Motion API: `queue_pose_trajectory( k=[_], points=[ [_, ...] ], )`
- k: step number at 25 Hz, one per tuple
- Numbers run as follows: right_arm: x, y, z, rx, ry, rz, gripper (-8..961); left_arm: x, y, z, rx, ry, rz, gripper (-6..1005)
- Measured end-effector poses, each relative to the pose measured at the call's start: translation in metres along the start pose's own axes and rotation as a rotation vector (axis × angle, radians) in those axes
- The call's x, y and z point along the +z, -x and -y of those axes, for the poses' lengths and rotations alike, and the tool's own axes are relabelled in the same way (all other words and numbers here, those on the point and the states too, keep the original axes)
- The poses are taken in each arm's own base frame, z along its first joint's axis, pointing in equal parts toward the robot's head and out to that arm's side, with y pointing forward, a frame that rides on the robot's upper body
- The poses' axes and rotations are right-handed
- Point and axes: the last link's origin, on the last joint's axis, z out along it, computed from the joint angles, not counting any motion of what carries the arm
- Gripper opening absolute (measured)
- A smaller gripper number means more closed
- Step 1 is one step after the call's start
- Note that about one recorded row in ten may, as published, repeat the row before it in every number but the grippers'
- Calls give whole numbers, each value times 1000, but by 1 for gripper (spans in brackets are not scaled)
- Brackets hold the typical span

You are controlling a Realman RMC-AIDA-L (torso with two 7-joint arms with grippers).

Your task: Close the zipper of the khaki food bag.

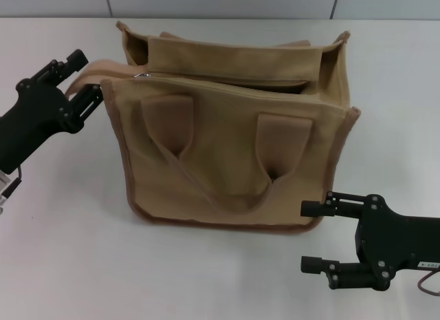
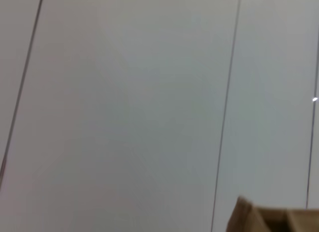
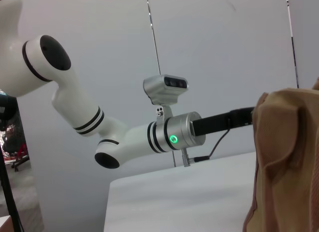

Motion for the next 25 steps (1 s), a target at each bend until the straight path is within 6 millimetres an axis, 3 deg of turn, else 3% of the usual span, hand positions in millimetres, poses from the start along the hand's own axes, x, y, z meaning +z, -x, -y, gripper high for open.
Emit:
queue_pose_trajectory(
  k=[15,20,23,25],
  points=[
    [-3,12,-3,0,-3,108,759,3,-9,-11,59,17,-115,147],
    [-15,42,-6,31,40,268,759,11,-12,-13,60,43,-126,57],
    [-20,70,11,128,61,315,759,16,-17,-17,53,79,-157,21],
    [-18,76,16,150,61,318,759,17,-18,-18,48,88,-165,21]
  ],
)
